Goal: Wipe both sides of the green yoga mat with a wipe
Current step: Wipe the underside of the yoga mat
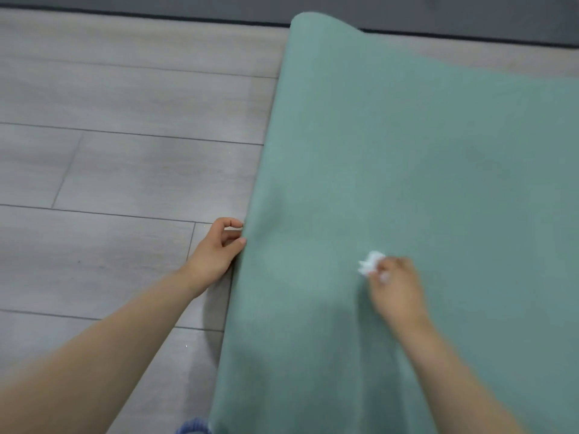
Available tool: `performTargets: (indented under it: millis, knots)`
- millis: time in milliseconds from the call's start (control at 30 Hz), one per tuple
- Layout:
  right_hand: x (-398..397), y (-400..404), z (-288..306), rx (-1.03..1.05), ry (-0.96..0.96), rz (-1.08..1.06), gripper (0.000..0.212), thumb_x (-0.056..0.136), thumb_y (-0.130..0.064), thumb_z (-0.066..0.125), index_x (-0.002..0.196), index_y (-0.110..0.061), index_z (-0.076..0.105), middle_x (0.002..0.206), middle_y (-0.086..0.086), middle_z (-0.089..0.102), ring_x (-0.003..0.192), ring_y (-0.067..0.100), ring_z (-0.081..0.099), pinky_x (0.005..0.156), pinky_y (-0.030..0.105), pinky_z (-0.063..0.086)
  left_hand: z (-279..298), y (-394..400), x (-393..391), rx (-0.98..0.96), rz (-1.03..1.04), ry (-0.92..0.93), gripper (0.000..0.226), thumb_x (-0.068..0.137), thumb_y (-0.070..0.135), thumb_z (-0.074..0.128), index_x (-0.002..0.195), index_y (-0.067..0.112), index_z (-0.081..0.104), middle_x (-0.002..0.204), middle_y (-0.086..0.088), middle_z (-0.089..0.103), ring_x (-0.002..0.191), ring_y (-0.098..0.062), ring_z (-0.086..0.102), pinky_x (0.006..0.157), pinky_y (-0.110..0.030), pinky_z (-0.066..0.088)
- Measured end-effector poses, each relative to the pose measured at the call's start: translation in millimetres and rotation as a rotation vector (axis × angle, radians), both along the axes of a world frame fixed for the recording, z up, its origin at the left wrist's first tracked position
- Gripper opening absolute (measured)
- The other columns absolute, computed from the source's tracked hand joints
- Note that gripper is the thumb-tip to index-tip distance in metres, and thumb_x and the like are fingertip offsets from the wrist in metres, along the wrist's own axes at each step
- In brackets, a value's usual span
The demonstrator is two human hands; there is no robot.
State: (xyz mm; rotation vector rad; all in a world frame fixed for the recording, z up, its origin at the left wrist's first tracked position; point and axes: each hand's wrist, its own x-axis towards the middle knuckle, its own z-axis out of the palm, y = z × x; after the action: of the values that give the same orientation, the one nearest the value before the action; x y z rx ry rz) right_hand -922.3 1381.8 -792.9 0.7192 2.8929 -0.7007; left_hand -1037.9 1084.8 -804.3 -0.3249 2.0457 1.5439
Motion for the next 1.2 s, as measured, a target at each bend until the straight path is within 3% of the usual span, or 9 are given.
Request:
performTargets:
  millis: [100, 167, 300, 400, 500, 600, 733, 867, 1200]
  knots:
    - [19.8, 59.7, 7.0, -0.057, -0.062, -0.441, 0.017, 0.082, -0.007, 0.063, 0.097, -0.003, 0.057, 0.098, 0.025, 0.063, 0.088, 0.038, 0.061, 0.072, 0.034, 0.043, 6.0, 0.1, 0.9, -0.107, -0.007, -0.063, 0.004, 0.099, 0.02, 0.059, 0.101, 0.018, 0.056, 0.096, -0.006, 0.068, 0.074, -0.016, 0.061, 0.069, -0.029, 0.051]
    - [10.2, 45.6, 3.7, -0.067, -0.046, -0.471, 0.012, 0.083, -0.005, 0.061, 0.093, 0.0, 0.06, 0.097, 0.027, 0.064, 0.088, 0.038, 0.061, 0.072, 0.033, 0.043, 11.3, 2.2, 0.3, -0.133, -0.058, -0.127, 0.015, 0.101, 0.024, 0.055, 0.094, 0.014, 0.063, 0.086, -0.006, 0.065, 0.065, -0.011, 0.059, 0.058, -0.023, 0.054]
    - [-16.7, -94.2, -5.2, -0.246, 0.141, -0.005, 0.013, 0.08, 0.01, 0.058, 0.086, 0.005, 0.067, 0.091, 0.025, 0.065, 0.084, 0.032, 0.061, 0.074, 0.011, 0.042, 19.7, 0.7, -12.6, -0.187, -0.182, -0.209, 0.025, 0.102, 0.022, 0.054, 0.098, 0.0, 0.065, 0.079, -0.011, 0.056, 0.066, -0.019, 0.058, 0.066, -0.036, 0.061]
    - [-20.5, -190.9, 5.2, -0.334, 0.076, 0.529, 0.015, 0.084, -0.004, 0.054, 0.097, -0.002, 0.063, 0.102, 0.02, 0.057, 0.092, 0.037, 0.055, 0.081, 0.038, 0.043, 25.0, 0.4, -23.5, -0.245, -0.329, -0.243, 0.025, 0.102, 0.017, 0.052, 0.11, -0.005, 0.062, 0.09, -0.018, 0.058, 0.082, -0.025, 0.054, 0.077, -0.042, 0.054]
    - [-32.7, -185.4, 12.4, -0.265, 0.018, 0.795, 0.023, 0.085, -0.003, 0.053, 0.106, 0.0, 0.062, 0.111, 0.021, 0.056, 0.104, 0.036, 0.053, 0.09, 0.036, 0.038, 35.3, 4.7, -24.3, -0.237, -0.419, -0.31, 0.022, 0.102, 0.013, 0.051, 0.118, 0.002, 0.061, 0.106, -0.014, 0.065, 0.09, -0.021, 0.061, 0.072, -0.026, 0.055]
    - [-37.3, -103.5, 6.1, -0.254, -0.003, 0.559, 0.015, 0.081, 0.0, 0.058, 0.092, 0.0, 0.068, 0.099, 0.022, 0.063, 0.096, 0.034, 0.06, 0.08, 0.024, 0.036, 40.4, 10.3, -20.9, -0.273, -0.453, -0.339, 0.02, 0.102, 0.013, 0.051, 0.12, 0.008, 0.056, 0.104, -0.004, 0.065, 0.084, -0.015, 0.064, 0.066, -0.02, 0.058]
    - [-1.7, 29.1, -6.2, 0.055, -0.026, 0.003, 0.018, 0.086, -0.017, 0.06, 0.097, -0.002, 0.061, 0.104, 0.024, 0.057, 0.095, 0.04, 0.058, 0.079, 0.038, 0.042, 42.7, 19.5, -14.6, -0.369, -0.48, -0.372, 0.022, 0.102, 0.015, 0.043, 0.118, 0.005, 0.055, 0.108, -0.006, 0.065, 0.089, -0.02, 0.068, 0.069, -0.027, 0.06]
    - [12.4, 75.2, -9.0, 0.06, -0.092, -0.469, 0.034, 0.089, -0.028, 0.06, 0.106, 0.001, 0.057, 0.114, 0.028, 0.057, 0.104, 0.042, 0.057, 0.086, 0.04, 0.046, 50.3, 26.9, -16.0, -0.381, -0.468, -0.326, 0.026, 0.102, 0.015, 0.049, 0.124, 0.003, 0.055, 0.117, -0.011, 0.066, 0.097, -0.025, 0.07, 0.072, -0.031, 0.061]
    - [38.9, -161.3, 14.2, -0.364, 0.078, 0.16, 0.011, 0.084, -0.015, 0.059, 0.093, -0.009, 0.063, 0.1, 0.013, 0.06, 0.094, 0.029, 0.057, 0.073, 0.026, 0.036, 55.2, 22.7, 70.9, -0.155, -0.163, -0.272, 0.023, 0.104, 0.03, 0.045, 0.122, 0.019, 0.054, 0.098, -0.001, 0.063, 0.083, -0.019, 0.061, 0.071, -0.033, 0.053]
